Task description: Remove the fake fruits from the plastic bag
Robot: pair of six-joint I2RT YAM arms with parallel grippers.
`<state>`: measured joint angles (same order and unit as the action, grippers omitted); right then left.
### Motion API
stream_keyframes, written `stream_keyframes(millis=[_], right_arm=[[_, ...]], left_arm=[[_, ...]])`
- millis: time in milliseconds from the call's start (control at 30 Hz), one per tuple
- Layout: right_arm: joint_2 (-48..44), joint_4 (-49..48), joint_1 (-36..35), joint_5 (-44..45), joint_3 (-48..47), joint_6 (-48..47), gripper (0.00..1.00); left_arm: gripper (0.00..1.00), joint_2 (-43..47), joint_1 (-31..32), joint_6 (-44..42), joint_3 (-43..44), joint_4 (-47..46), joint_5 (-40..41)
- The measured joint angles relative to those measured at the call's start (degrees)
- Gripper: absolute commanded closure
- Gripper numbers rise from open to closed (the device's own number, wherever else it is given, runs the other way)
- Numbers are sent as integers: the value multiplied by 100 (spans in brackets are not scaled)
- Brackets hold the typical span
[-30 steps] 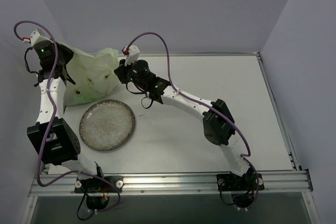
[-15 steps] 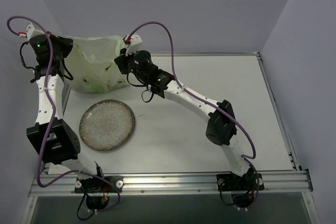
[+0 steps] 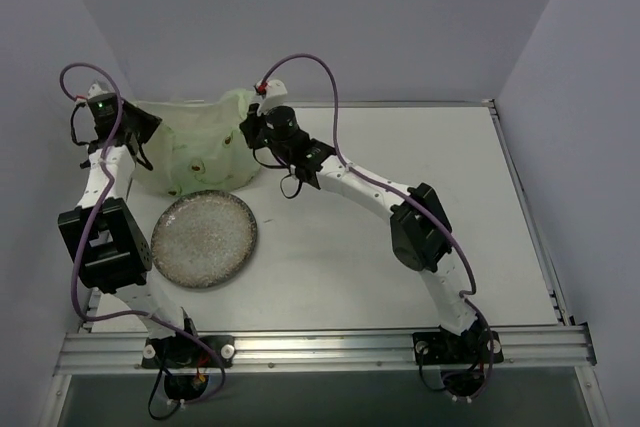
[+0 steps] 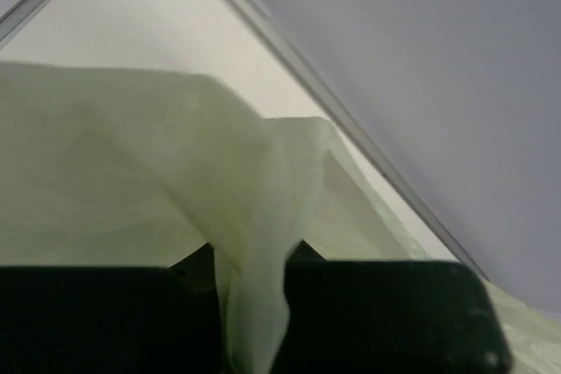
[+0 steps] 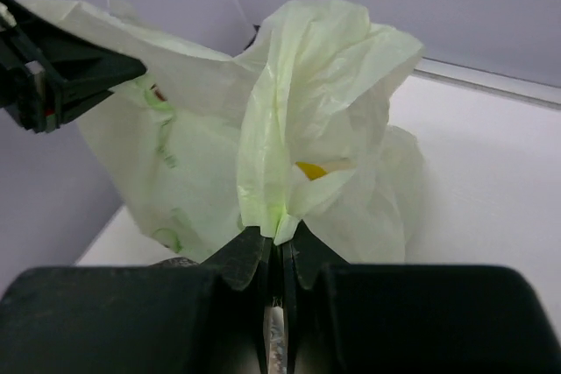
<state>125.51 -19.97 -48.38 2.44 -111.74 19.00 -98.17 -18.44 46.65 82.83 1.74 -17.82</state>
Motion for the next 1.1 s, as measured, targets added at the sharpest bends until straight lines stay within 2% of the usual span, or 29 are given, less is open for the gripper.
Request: stream_keyframes(millis=[167, 400, 633, 733, 867, 967, 1100], right_arm=[[177, -356, 225, 17, 802, 146, 100], [326, -1029, 293, -81, 2452, 586, 100], [358, -1541, 243, -177, 3075, 758, 100], [297, -1604, 258, -173, 3156, 752, 100], [33, -1591, 315, -120, 3220, 660, 100], [-232, -1600, 343, -105, 3281, 629, 100], [-402, -1718, 352, -74, 3401, 651, 100]], left_arm=[[98, -232, 4, -317, -323, 398, 326], [98, -170, 7, -730, -997, 629, 774], [98, -186, 48, -852, -1314, 874, 892], [98, -474, 260, -855, -710, 990, 901], [98, -1290, 787, -868, 1034, 1180, 863], [98, -1659, 1117, -870, 1985, 1200, 739], [98, -1596, 1270, -870, 2020, 1095, 608]])
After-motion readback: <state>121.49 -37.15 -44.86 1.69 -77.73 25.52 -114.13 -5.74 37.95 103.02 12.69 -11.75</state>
